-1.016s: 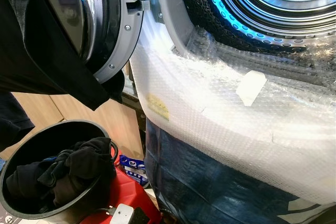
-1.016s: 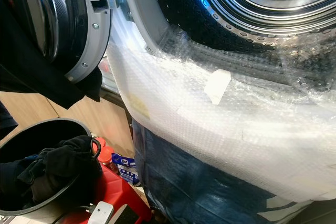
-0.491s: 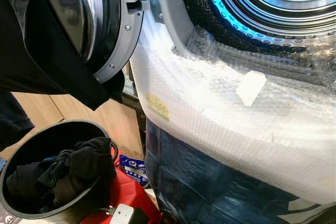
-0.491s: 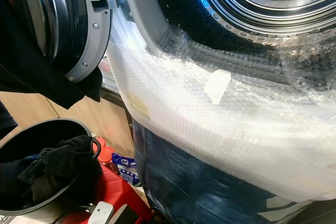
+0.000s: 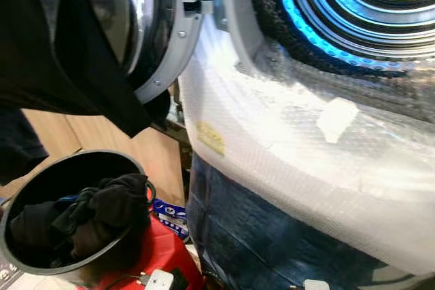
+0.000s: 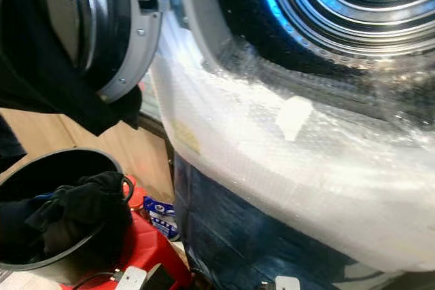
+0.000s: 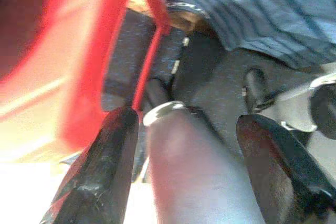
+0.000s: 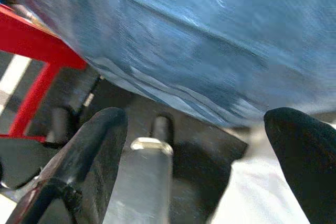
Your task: Clothes washing
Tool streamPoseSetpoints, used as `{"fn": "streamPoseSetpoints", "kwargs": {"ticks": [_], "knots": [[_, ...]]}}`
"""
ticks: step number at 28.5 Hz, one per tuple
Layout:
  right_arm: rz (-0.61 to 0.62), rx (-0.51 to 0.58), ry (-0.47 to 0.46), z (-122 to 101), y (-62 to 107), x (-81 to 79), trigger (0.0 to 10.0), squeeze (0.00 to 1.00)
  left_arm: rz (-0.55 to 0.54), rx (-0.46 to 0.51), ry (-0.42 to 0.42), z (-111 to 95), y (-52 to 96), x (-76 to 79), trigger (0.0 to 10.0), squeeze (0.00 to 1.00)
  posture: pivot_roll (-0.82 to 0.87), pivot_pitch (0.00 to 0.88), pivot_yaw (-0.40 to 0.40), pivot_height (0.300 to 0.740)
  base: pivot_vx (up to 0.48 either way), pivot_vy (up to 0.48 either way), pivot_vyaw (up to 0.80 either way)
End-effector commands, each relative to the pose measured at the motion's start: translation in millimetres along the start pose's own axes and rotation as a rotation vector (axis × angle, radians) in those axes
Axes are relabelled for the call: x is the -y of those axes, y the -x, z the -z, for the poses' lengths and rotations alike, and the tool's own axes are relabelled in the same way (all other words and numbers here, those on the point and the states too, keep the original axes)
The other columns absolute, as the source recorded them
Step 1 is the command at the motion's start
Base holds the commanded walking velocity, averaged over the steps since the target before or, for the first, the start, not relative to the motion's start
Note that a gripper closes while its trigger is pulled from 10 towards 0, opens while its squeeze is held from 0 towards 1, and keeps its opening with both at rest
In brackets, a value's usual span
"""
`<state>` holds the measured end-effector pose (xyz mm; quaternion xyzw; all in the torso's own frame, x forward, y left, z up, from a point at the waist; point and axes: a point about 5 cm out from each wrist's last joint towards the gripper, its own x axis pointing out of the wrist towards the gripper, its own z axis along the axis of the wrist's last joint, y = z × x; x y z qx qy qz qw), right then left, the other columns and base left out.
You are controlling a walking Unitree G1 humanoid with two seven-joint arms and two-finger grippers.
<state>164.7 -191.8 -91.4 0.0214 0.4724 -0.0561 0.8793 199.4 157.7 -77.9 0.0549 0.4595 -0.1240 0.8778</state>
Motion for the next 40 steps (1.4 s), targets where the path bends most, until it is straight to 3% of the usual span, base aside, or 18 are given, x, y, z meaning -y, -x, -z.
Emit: {"fn": "streamPoseSetpoints", "kwargs": {"ticks": [1,8,12,13,19,21,22,24,26,28,31,33,34,36,39,40], "knots": [[0.003,-0.027,-0.002,8.1,1.4,1.9,10.0,0.0,0.006,-0.024,-0.004,5.1,-0.1,3.5,10.0,0.0,0.02,0.064,-0.038,0.74,0.0,0.0,0.0],[0.01,-0.033,0.012,8.4,1.4,3.2,10.0,0.0,0.002,-0.006,-0.018,3.0,-0.4,4.2,10.0,0.0,0.02,0.065,-0.04,0.74,0.0,0.0,0.0],[0.027,-0.049,0.022,10.5,1.8,5.4,10.0,0.0,0.041,0.075,-0.079,-18.0,-2.7,8.4,10.0,0.0,0.03,0.07,-0.04,0.74,0.0,0.0,0.0],[0.027,-0.057,0.023,12.5,2.1,5.5,10.0,0.0,0.079,0.113,-0.119,-29.8,-3.9,13.7,10.0,0.0,0.03,0.075,-0.042,0.74,0.0,0.0,0.0],[0.022,-0.065,0.025,14.2,2.3,3.5,10.0,0.0,0.182,0.185,-0.155,-52.1,-4.9,26.6,10.0,0.0,0.03,0.079,-0.034,0.74,0.0,0.0,0.0],[0.02,-0.066,0.025,14.7,2.3,2.4,10.0,0.0,0.253,0.217,-0.211,-61.0,-4.1,33.6,10.0,0.0,0.03,0.082,-0.03,0.74,0.0,0.0,0.0],[0.02,-0.066,0.025,14.7,2.3,2.4,10.0,0.0,0.253,0.217,-0.211,-61.0,-4.1,33.6,10.0,0.0,0.03,0.082,-0.03,0.74,0.0,0.0,0.0],[0.016,-0.074,0.029,16.4,2.5,1.3,10.0,0.0,0.342,0.255,-0.287,-68.6,-2.0,42.0,10.0,0.0,0.04,0.087,-0.026,0.74,0.0,0.0,0.0],[0.016,-0.074,0.029,16.4,2.5,1.3,10.0,0.0,0.342,0.255,-0.287,-68.6,-2.0,42.0,10.0,0.0,0.04,0.087,-0.026,0.74,0.0,0.0,0.0],[0.01,-0.085,0.041,19.2,3.0,-0.4,10.0,0.0,0.418,0.31,-0.356,-74.8,1.8,49.9,10.0,0.0,0.05,0.089,-0.016,0.74,0.0,0.0,0.0],[0.008,-0.089,0.045,20.2,3.1,-1.1,10.0,0.0,0.439,0.332,-0.378,-76.7,3.6,52.6,10.0,0.0,0.05,0.089,-0.016,0.74,0.0,0.0,0.0],[0.003,-0.097,0.048,22.9,3.6,-3.2,10.0,0.0,0.482,0.421,-0.428,-86.6,16.6,55.8,10.0,0.0,0.07,0.103,-0.007,0.74,0.0,0.0,0.0],[0.003,-0.097,0.048,22.9,3.6,-3.2,10.0,0.0,0.482,0.421,-0.428,-86.6,16.6,55.8,10.0,0.0,0.07,0.103,-0.007,0.74,0.0,0.0,0.0],[0.0,-0.103,0.049,25.1,4.0,-4.9,10.0,0.0,0.513,0.483,-0.433,-96.2,32.8,54.4,10.0,0.0,0.08,0.104,0.0,0.74,0.0,0.0,0.0],[-0.003,-0.105,0.053,25.7,4.1,-5.6,10.0,0.0,0.52,0.508,-0.446,-102.1,43.5,50.6,10.0,0.0,0.08,0.108,0.004,0.74,0.0,0.0,0.0],[-0.005,-0.107,0.058,26.0,4.2,-6.1,10.0,0.0,0.528,0.528,-0.458,-107.9,56.8,45.7,10.0,0.0,0.09,0.108,0.008,0.74,0.0,0.0,0.0]]}}
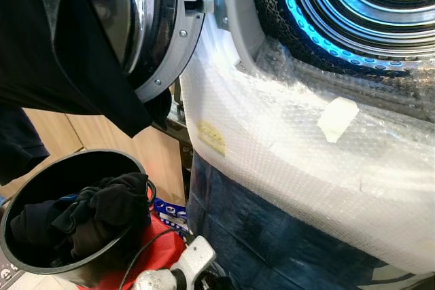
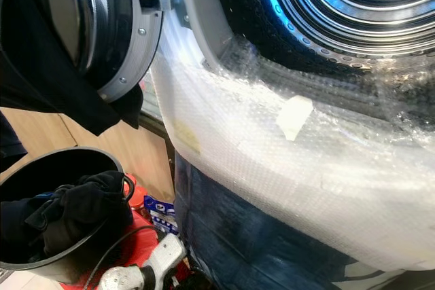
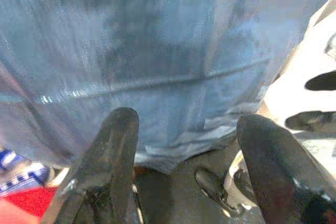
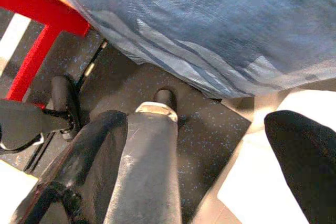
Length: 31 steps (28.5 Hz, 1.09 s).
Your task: Clothes washing
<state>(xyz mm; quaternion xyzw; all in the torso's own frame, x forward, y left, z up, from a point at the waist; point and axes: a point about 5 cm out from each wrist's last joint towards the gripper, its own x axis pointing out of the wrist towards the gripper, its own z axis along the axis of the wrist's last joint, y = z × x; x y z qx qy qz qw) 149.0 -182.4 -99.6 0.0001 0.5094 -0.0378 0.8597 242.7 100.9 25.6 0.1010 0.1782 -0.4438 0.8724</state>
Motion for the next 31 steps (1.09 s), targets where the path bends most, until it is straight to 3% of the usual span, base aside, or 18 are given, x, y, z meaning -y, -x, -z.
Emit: {"fn": "streamPoseSetpoints", "kwargs": {"ticks": [1,2,4,5,6,11,13,17,19,21,24,26,29,31], "knots": [[0.002,-0.025,0.0,7.8,1.1,1.0,10.0,0.0,0.02,0.005,0.007,-5.0,2.4,1.1,10.0,0.0,0.09,0.108,0.008,0.74,0.0,0.0,0.0],[0.001,-0.026,0.004,7.8,1.0,0.4,10.0,0.0,0.038,0.014,-0.019,-14.4,13.3,0.2,10.0,0.0,0.09,0.112,0.013,0.74,0.0,0.0,0.0],[0.001,-0.026,0.004,7.8,1.0,0.4,10.0,0.0,0.038,0.014,-0.019,-14.4,13.3,0.2,10.0,0.0,0.09,0.112,0.013,0.74,0.0,0.0,0.0],[-0.002,-0.029,0.024,7.3,0.9,-0.1,10.0,0.0,0.057,0.038,-0.101,-45.9,43.3,-1.9,10.0,0.0,0.11,0.114,0.02,0.74,0.0,0.0,0.0],[-0.002,-0.027,0.022,6.8,0.8,-0.2,10.0,0.0,0.062,0.07,-0.128,-60.5,52.8,-0.7,10.0,0.0,0.12,0.113,0.021,0.74,0.0,0.0,0.0],[-0.011,-0.026,0.041,5.9,0.6,-1.2,10.0,0.0,0.084,0.107,-0.185,-82.4,63.0,3.9,10.0,0.0,0.13,0.119,0.017,0.74,0.0,0.0,0.0],[-0.013,-0.028,0.046,5.3,0.4,-2.1,10.0,0.0,0.09,0.121,-0.246,-102.7,68.7,4.6,10.0,0.0,0.14,0.11,0.012,0.74,0.0,0.0,0.0],[-0.015,-0.029,0.051,4.5,0.2,-2.9,10.0,0.0,0.081,0.122,-0.275,-116.0,74.5,3.4,10.0,0.0,0.14,0.113,0.011,0.74,0.0,0.0,0.0],[-0.017,-0.027,0.065,2.4,-0.1,-3.2,10.0,0.0,-0.015,0.131,-0.308,-129.8,86.2,-5.7,10.0,0.0,0.15,0.112,0.011,0.74,0.0,0.0,0.0],[-0.017,-0.027,0.065,2.4,-0.1,-3.2,10.0,0.0,-0.015,0.131,-0.308,-129.8,86.2,-5.7,10.0,0.0,0.15,0.112,0.011,0.74,0.0,0.0,0.0],[-0.02,-0.015,0.061,-1.2,-0.6,-2.7,10.0,0.0,-0.238,0.155,-0.299,-142.6,112.3,-31.4,10.0,0.0,0.17,0.117,0.002,0.74,0.0,0.0,0.0],[-0.029,-0.019,0.087,-2.5,-0.9,-4.0,10.0,0.0,-0.427,0.138,-0.282,-139.8,131.0,-55.9,10.0,0.0,0.18,0.113,0.005,0.74,0.0,0.0,0.0],[-0.023,-0.018,0.088,-2.7,-0.9,-3.8,10.0,0.0,-0.541,0.088,-0.287,-129.3,141.9,-67.7,10.0,0.0,0.17,0.117,0.01,0.74,0.0,0.0,0.0],[-0.017,-0.011,0.061,-4.1,-1.0,-2.6,10.0,0.0,-0.663,0.098,-0.209,-121.5,149.8,-78.5,10.0,0.0,0.17,0.115,0.008,0.74,0.0,0.0,0.0]]}}
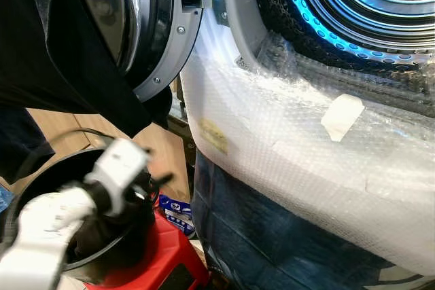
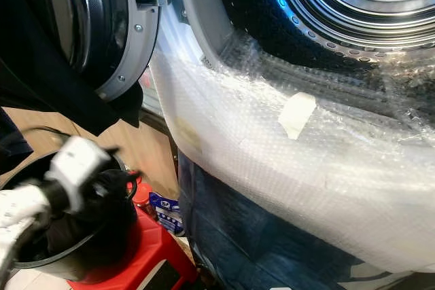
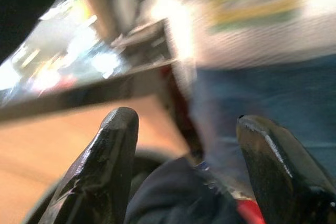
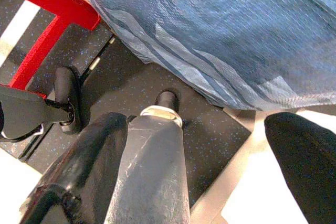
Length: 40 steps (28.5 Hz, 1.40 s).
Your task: Clothes washing
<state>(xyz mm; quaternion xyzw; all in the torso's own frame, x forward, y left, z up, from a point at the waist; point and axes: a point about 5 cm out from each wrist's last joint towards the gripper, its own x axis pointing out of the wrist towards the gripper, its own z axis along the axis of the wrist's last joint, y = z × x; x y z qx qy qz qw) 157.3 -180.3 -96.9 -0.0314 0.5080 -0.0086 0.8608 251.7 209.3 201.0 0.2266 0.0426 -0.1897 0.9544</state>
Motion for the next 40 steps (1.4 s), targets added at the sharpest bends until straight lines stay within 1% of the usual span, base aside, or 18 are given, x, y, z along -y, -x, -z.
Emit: {"fn": "streamPoseSetpoints", "kwargs": {"ticks": [1,2,3,4,5,6,10,11,13,14,16,26,27,28,31,32,34,40], "knots": [[0.004,-0.017,-0.021,3.8,0.4,0.8,10.0,0.0,-0.176,-0.019,0.02,10.8,2.9,-15.9,10.0,0.0,0.17,0.118,0.007,0.74,0.0,0.0,0.0],[0.004,-0.017,-0.021,3.8,0.4,0.8,10.0,0.0,-0.176,-0.019,0.02,10.8,2.9,-15.9,10.0,0.0,0.17,0.118,0.007,0.74,0.0,0.0,0.0],[0.006,-0.022,-0.016,4.6,0.5,1.2,10.0,0.0,-0.245,-0.019,0.029,15.7,4.4,-22.1,10.0,0.0,0.17,0.116,0.011,0.74,0.0,0.0,0.0],[0.01,-0.028,-0.014,5.8,0.6,1.7,10.0,0.0,-0.361,-0.02,0.11,29.3,8.3,-31.5,10.0,0.0,0.17,0.117,0.014,0.74,0.0,0.0,0.0],[0.01,-0.028,-0.014,5.8,0.6,1.7,10.0,0.0,-0.361,-0.02,0.11,29.3,8.3,-31.5,10.0,0.0,0.17,0.117,0.014,0.74,0.0,0.0,0.0],[0.012,-0.029,-0.017,5.9,0.6,2.0,10.0,0.0,-0.424,-0.042,0.136,38.7,11.1,-36.1,10.0,0.0,0.16,0.119,0.013,0.74,0.0,0.0,0.0],[0.011,-0.028,-0.025,7.6,0.9,2.1,10.0,0.0,-0.539,-0.084,0.178,67.2,21.6,-41.7,10.0,0.0,0.16,0.102,0.016,0.74,0.0,0.0,0.0],[0.011,-0.028,-0.025,7.6,0.9,2.1,10.0,0.0,-0.539,-0.084,0.178,67.2,21.6,-41.7,10.0,0.0,0.16,0.102,0.016,0.74,0.0,0.0,0.0],[0.011,-0.031,-0.027,8.7,1.1,2.1,10.0,0.0,-0.634,-0.113,0.25,86.3,30.4,-43.3,10.0,0.0,0.17,0.095,0.017,0.74,0.0,0.0,0.0],[0.011,-0.031,-0.027,8.7,1.1,2.1,10.0,0.0,-0.634,-0.113,0.25,86.3,30.4,-43.3,10.0,0.0,0.17,0.095,0.017,0.74,0.0,0.0,0.0],[0.01,-0.036,-0.018,9.4,1.1,1.2,10.0,0.0,-0.677,-0.153,0.293,104.2,34.9,-39.2,10.0,0.0,0.17,0.092,0.016,0.74,0.0,0.0,0.0],[-0.001,-0.018,-0.041,5.4,0.4,-3.0,10.0,0.0,-0.633,-0.127,0.347,121.8,30.6,-17.4,10.0,0.0,0.16,0.091,0.017,0.74,0.0,0.0,0.0],[-0.001,-0.019,-0.04,5.5,0.5,-3.1,10.0,0.0,-0.631,-0.124,0.349,122.1,31.0,-16.5,10.0,0.67,0.16,0.092,0.017,0.74,0.0,0.0,0.0],[-0.002,-0.021,-0.035,6.0,0.5,-3.2,10.0,0.0,-0.609,-0.11,0.35,122.7,31.0,-13.7,10.0,1.0,0.16,0.093,0.017,0.74,0.0,0.0,0.0],[-0.003,-0.024,-0.032,6.7,0.6,-3.2,10.0,0.0,-0.596,-0.124,0.347,125.7,30.4,-10.0,10.0,1.0,0.17,0.094,0.016,0.74,0.0,0.0,0.0],[-0.004,-0.024,-0.032,6.8,0.6,-3.0,10.0,0.0,-0.594,-0.123,0.347,125.9,29.9,-9.0,10.0,0.88,0.17,0.097,0.014,0.74,0.0,0.0,0.0],[-0.003,-0.024,-0.036,7.3,0.7,-2.5,10.0,0.0,-0.567,-0.13,0.346,127.5,27.7,-5.0,10.0,0.0,0.17,0.1,0.012,0.74,0.0,0.0,0.0],[-0.006,-0.021,-0.032,6.5,0.7,-2.4,10.0,0.0,-0.556,-0.116,0.345,126.9,25.0,-2.6,10.0,0.0,0.16,0.105,0.009,0.74,0.0,0.0,0.0]]}}
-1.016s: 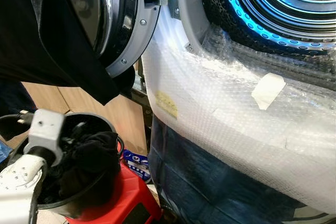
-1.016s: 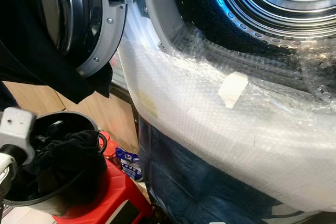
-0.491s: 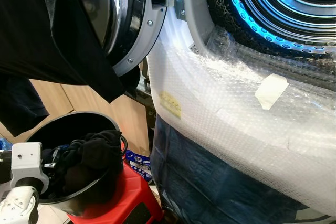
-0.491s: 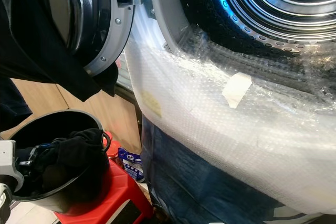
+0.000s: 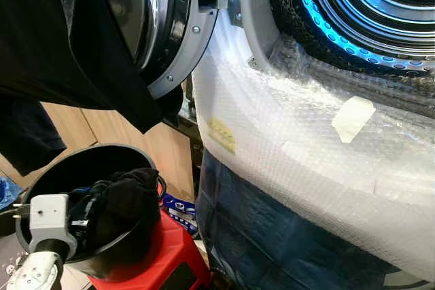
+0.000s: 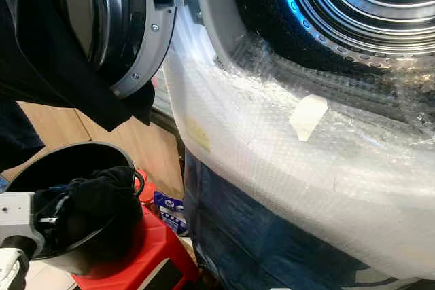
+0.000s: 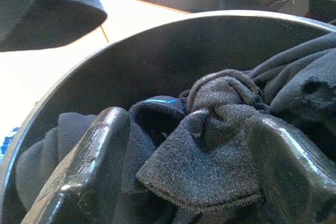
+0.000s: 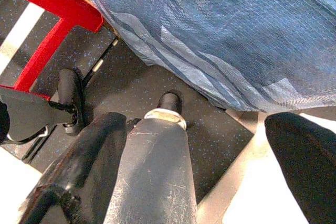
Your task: Clothes washing
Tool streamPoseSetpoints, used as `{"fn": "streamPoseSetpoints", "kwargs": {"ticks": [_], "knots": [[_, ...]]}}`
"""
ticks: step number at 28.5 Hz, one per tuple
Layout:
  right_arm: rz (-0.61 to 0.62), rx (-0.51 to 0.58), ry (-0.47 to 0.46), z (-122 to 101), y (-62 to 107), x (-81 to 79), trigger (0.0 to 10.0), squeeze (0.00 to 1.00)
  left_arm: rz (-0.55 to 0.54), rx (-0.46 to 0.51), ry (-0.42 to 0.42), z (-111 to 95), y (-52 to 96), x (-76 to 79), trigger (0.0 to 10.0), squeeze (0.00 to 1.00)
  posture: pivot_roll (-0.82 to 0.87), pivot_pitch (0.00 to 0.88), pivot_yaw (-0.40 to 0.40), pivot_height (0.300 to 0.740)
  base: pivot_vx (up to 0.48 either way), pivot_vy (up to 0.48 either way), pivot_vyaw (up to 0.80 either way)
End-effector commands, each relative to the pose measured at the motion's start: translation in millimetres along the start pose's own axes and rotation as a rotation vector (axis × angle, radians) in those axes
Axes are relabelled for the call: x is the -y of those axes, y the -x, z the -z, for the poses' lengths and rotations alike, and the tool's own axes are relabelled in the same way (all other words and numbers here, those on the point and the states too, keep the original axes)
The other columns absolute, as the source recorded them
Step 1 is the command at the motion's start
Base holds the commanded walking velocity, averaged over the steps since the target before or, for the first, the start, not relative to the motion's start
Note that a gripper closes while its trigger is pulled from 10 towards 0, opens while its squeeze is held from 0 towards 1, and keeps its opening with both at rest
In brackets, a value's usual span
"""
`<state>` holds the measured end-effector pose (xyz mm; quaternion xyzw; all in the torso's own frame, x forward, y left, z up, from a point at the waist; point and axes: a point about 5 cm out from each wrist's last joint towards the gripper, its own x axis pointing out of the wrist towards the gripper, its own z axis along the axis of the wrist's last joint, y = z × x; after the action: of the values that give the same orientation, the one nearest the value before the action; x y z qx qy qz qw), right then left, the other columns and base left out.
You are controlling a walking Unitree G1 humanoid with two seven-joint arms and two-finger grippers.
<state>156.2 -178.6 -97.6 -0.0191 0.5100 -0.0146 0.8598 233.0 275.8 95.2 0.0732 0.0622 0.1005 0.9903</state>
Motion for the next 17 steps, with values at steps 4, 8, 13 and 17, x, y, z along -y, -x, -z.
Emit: {"fn": "streamPoseSetpoints", "kwargs": {"ticks": [4,8,13,17], "knots": [[-0.004,-0.013,-0.006,4.5,0.5,-0.7,10.0,0.0,-0.006,0.011,-0.013,0.0,-1.1,-0.2,10.0,0.0,0.17,0.106,0.004,0.74,0.0,0.0,0.0],[-0.011,-0.015,0.013,5.1,0.5,-2.0,10.0,0.0,0.012,0.051,-0.048,-3.1,-1.2,4.4,10.0,0.0,0.16,0.107,0.004,0.74,0.0,0.0,0.0],[-0.016,-0.011,0.013,4.1,0.3,-4.2,10.0,0.0,0.026,0.061,-0.064,-3.8,-1.9,7.2,10.0,0.0,0.17,0.107,0.005,0.74,0.0,0.0,0.0],[-0.022,-0.007,0.017,3.0,0.2,-6.2,10.0,0.0,0.055,0.057,-0.083,-2.2,-1.2,11.7,10.0,0.0,0.16,0.11,0.005,0.74,0.0,0.0,0.0]]}}
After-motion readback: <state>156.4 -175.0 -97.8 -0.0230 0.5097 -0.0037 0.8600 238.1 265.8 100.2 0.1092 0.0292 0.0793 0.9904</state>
